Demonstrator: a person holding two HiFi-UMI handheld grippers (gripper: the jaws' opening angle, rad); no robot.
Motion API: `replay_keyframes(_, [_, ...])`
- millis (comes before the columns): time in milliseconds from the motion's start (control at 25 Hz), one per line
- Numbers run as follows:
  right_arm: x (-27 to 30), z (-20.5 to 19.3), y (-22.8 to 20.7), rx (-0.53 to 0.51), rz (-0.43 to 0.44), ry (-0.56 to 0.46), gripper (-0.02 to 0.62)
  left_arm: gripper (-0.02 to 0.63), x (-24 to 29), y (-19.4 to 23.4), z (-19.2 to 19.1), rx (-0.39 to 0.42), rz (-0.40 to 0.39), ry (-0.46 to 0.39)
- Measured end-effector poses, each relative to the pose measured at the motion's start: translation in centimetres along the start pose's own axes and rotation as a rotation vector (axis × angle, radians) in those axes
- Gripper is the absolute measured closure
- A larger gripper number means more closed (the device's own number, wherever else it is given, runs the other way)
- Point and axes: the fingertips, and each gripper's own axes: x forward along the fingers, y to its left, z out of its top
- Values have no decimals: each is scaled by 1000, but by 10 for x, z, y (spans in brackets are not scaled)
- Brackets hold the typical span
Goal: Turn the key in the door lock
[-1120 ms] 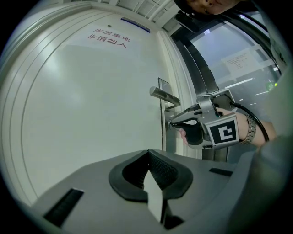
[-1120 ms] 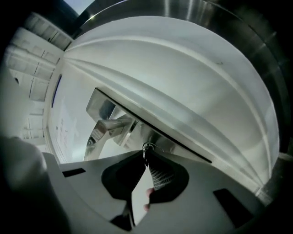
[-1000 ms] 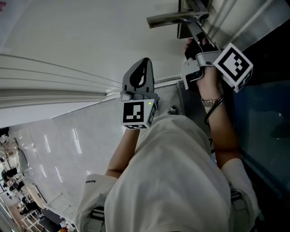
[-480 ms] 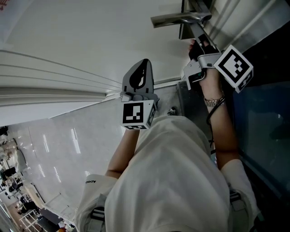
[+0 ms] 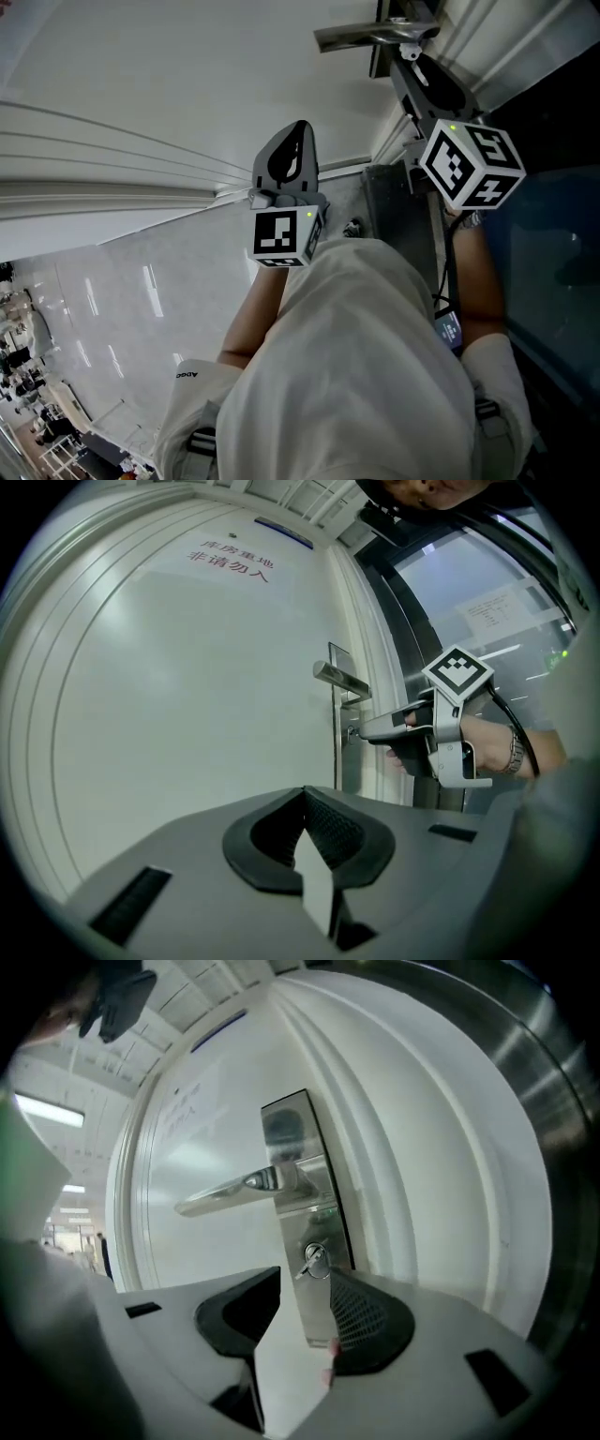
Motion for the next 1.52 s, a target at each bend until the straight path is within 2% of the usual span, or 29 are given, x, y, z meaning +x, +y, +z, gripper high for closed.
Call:
replay_keyframes(240, [-4, 5, 0, -503, -119, 36, 453, 600, 0, 0, 0, -4, -2, -6])
replay_keyframes(560, [4, 4, 10, -1087, -195, 112, 451, 600, -2, -1, 4, -10, 0, -16])
replay_keyframes(840, [14, -8, 11, -1440, -235, 179, 453, 600, -5, 3, 3, -6, 7, -13])
replay_keyframes(960, [14, -11, 8, -1527, -251, 183, 453, 600, -6, 5, 4, -6, 10, -12])
replay_keyframes(1160, [18, -10, 5, -1593, -267, 190, 457, 600, -5, 3, 6, -3, 1, -16])
replay_keyframes(1240, [19, -8, 5, -1610, -283, 182, 492, 600, -4, 2, 6, -3, -3, -16])
replay_keyframes(1360, [19, -7, 4, -1586, -314, 161, 499, 600, -3, 2, 2, -2, -7, -8])
replay_keyframes(1520, [20, -2, 5, -1466, -337, 146, 499, 600, -3, 5, 2, -4, -6, -3])
